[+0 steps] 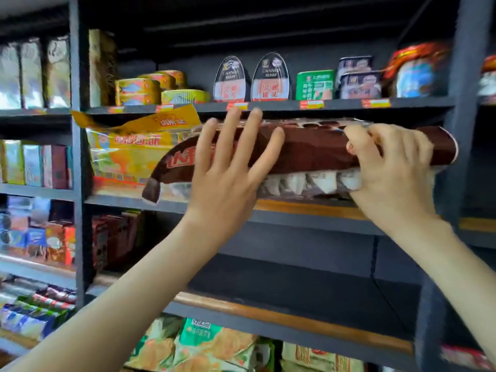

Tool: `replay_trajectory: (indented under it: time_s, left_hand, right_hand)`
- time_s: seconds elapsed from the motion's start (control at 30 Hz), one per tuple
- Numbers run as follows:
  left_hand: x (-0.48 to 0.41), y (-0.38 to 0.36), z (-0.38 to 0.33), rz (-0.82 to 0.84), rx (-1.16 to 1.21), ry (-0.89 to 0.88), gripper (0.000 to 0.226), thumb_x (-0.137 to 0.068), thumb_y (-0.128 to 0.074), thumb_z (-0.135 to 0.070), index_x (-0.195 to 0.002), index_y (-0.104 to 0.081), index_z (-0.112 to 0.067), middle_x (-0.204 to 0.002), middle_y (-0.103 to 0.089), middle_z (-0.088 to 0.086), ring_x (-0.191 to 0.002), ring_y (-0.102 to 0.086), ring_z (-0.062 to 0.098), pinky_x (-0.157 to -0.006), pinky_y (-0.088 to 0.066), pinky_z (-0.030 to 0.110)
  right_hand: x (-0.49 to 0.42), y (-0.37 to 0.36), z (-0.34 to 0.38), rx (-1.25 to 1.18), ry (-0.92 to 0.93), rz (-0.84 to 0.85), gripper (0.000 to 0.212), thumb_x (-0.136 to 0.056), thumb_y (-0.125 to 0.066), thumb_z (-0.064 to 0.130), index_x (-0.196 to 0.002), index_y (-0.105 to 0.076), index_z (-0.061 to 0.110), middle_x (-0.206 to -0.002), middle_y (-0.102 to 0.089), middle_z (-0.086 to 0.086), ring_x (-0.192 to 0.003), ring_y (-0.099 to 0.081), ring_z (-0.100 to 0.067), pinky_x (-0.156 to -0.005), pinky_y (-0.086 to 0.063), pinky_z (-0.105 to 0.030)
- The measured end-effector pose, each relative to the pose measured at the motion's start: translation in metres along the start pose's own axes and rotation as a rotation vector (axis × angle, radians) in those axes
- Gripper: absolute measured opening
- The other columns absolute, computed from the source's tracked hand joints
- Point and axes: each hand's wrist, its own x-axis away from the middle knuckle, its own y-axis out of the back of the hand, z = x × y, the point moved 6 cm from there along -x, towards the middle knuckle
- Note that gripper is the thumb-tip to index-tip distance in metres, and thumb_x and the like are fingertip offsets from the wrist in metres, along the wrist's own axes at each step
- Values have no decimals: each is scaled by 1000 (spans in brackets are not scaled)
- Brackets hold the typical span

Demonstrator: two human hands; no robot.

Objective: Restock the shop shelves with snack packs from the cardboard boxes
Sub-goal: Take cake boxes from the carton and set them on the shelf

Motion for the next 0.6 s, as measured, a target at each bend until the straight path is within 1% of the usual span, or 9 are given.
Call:
replay_trajectory:
  time_s: [0.07,0.13,0.17,0.23,0.3,0.4,0.5,0.57,0.6]
  left_hand:
    - [1,-22,13,65,-33,89,68,-77,-66,-22,-140,-42,-16,-138,-51,18,-124,-45,39,-106,-27,51]
    - [0,-48,17,143,34,157,83,-70,-78,-40,-139,-42,-12,-123,-58,17,-106,-53,36,-91,-36,46]
    - [-1,-62,13,175,77,158,89,-65,-81,-45,-138,-43,-11,-116,-59,16,-98,-55,35,-84,-38,44]
    - [-5,-84,-5,176,148,123,91,-62,-83,-48,-137,-47,-9,-108,-61,15,-90,-57,33,-80,-37,42]
    - [-8,-98,-21,119,223,82,85,-65,-82,-47,-135,-51,-10,-109,-61,14,-93,-55,31,-85,-36,42]
    - [-16,-114,-35,43,376,106,76,-73,-72,-51,-134,-52,-11,-124,-57,16,-113,-45,29,-97,-36,51]
    - [-22,-134,-38,109,620,305,88,-74,-68,-55,-142,-38,-7,-141,-39,26,-127,-39,39,-104,-36,55]
    - [-16,-152,-36,264,938,562,104,-73,-75,-54,-148,-21,-7,-141,-37,26,-118,-48,35,-98,-43,47]
    - [-10,-160,-38,368,1080,691,110,-72,-76,-54,-150,-12,-12,-137,-44,23,-107,-56,31,-91,-47,42]
  right_hand:
    - [1,-2,-28,33,-36,73,67,-65,-69,-5,-127,-47,7,-108,-48,-18,-101,-41,-34,-93,-26,-45]
    - [8,-9,-51,55,-70,164,72,-63,-75,-2,-129,-46,5,-110,-49,-19,-103,-40,-33,-95,-24,-45]
    - [13,-13,-59,62,-86,203,74,-63,-78,2,-130,-46,6,-112,-50,-19,-105,-41,-33,-96,-24,-44]
    - [24,-27,-73,75,-121,290,79,-63,-84,9,-133,-45,8,-117,-51,-17,-111,-43,-33,-98,-24,-43]
    - [35,-38,-92,90,-180,362,84,-64,-87,19,-135,-43,12,-124,-50,-14,-116,-43,-34,-102,-22,-42]
    - [39,-45,-122,115,-278,397,77,-73,-81,27,-138,-41,12,-127,-52,-13,-119,-42,-32,-104,-22,-40]
    - [33,-56,-131,143,-339,419,77,-82,-73,23,-146,-32,8,-142,-43,-16,-133,-33,-33,-112,-21,-45]
    - [25,-62,-121,228,-324,377,88,-81,-73,10,-151,-19,9,-154,-25,-18,-143,-19,-33,-115,-14,-47]
    - [20,-66,-113,258,-301,366,94,-79,-70,0,-153,-13,12,-157,-16,-18,-145,-12,-34,-116,-11,-49]
